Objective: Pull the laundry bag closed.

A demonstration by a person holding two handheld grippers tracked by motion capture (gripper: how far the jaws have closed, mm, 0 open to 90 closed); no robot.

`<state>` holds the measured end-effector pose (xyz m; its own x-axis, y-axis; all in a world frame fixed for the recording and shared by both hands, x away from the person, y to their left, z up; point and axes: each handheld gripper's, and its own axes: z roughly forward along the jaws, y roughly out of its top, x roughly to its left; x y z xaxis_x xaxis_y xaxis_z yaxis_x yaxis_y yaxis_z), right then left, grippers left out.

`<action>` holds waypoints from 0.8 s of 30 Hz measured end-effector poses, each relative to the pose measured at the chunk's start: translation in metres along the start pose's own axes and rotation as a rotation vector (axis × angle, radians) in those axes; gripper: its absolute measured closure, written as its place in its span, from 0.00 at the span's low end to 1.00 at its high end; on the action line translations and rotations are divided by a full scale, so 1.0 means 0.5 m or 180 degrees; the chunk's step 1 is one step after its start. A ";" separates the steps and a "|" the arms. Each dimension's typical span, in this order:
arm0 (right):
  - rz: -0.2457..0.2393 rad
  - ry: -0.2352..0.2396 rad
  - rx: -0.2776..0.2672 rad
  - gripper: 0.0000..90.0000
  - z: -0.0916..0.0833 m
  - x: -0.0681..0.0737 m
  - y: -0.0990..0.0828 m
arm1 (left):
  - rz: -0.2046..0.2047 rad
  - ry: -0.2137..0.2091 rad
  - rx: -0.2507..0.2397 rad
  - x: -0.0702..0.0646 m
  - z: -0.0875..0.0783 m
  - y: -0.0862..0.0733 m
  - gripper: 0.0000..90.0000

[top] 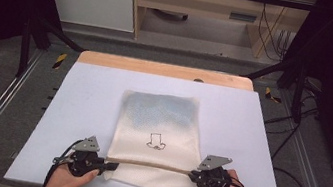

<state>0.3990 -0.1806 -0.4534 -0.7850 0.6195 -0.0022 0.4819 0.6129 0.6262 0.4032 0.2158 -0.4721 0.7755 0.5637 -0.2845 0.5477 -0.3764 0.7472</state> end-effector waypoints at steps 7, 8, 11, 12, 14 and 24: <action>0.0061 -0.0063 0.0066 0.91 0.001 -0.008 -0.007 | -0.0018 0.0001 -0.0015 0.002 -0.004 0.001 0.93; 0.0083 -0.0065 0.0070 0.91 0.000 -0.009 -0.008 | -0.0018 -0.0005 -0.0018 0.003 -0.005 0.001 0.93; 0.0114 -0.0063 0.0050 0.91 -0.003 -0.012 -0.010 | -0.0016 -0.0008 -0.0021 0.003 -0.006 0.001 0.93; 0.0100 -0.0074 0.0048 0.91 -0.003 -0.013 -0.010 | -0.0016 -0.0013 -0.0021 0.003 -0.005 0.001 0.93; 0.0125 -0.0073 0.0079 0.91 -0.005 -0.013 -0.011 | -0.0015 -0.0006 -0.0024 0.003 -0.006 0.001 0.93; 0.0219 -0.0066 0.0060 0.91 -0.009 -0.021 -0.017 | -0.0036 0.0072 0.0003 0.001 -0.006 0.001 0.91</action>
<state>0.4010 -0.1946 -0.4552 -0.7417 0.6703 0.0242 0.5418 0.5774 0.6107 0.4030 0.2181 -0.4698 0.7619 0.5843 -0.2793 0.5567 -0.3706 0.7434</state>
